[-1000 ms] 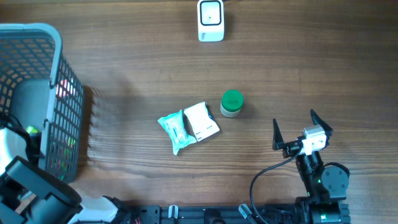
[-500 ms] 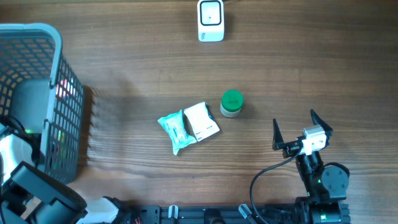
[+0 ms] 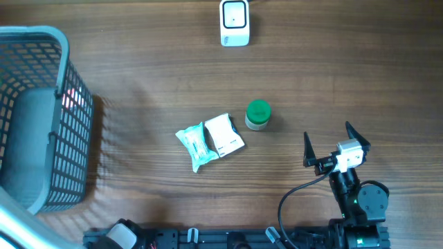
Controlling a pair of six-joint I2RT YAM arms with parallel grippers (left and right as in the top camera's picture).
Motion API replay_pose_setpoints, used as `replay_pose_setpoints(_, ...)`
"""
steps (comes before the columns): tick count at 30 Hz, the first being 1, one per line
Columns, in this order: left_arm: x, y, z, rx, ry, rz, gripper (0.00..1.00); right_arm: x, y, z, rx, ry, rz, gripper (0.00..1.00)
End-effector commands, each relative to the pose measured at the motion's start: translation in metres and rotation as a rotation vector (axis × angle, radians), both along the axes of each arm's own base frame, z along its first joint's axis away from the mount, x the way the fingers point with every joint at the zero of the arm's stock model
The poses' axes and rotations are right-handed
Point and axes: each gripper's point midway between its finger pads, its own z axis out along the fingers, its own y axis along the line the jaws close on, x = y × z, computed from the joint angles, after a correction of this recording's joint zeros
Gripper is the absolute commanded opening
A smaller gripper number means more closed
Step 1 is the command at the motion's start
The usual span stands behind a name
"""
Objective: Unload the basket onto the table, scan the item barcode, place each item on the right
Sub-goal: 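Reach the left gripper into the basket and grasp the Haribo bag, then place the Haribo bag on the table right of the jar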
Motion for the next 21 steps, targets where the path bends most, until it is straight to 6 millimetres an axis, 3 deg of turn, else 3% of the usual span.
replay_pose_setpoints(1, 0.003, -0.129, 0.029, 0.053, -0.093, -0.459, 0.04, 0.000, -0.002, 0.001, -0.009, -0.009, -0.011, 1.00)
replay_pose_setpoints(4, -0.002, -0.194, 0.002, 0.102, 0.016, -0.666, 0.04, 0.000, -0.002, 0.001, -0.009, -0.009, -0.011, 1.00)
replay_pose_setpoints(5, 0.000, -0.227, -0.017, 0.130, 0.081, -0.764, 0.04, 0.000, -0.002, 0.001, -0.009, -0.009, -0.011, 1.00)
replay_pose_setpoints(8, 0.007, -0.290, -0.053, 0.183, 0.165, -0.942, 0.04, 0.000, -0.002, 0.001, -0.009, -0.009, -0.011, 1.00)
replay_pose_setpoints(12, 0.016, -0.389, -0.106, 0.247, 0.228, -1.192, 0.04, 0.000, -0.002, 0.001, -0.009, -0.009, -0.011, 1.00)
replay_pose_setpoints(16, 0.027, -0.459, -0.153, 0.274, 0.280, -1.320, 0.04, 0.000, -0.002, 0.001, -0.009, -0.009, -0.011, 1.00)
replay_pose_setpoints(21, 0.035, -0.530, -0.206, 0.280, 0.287, -1.426, 0.04, 0.000, -0.002, 0.001, -0.009, -0.009, -0.011, 1.00)
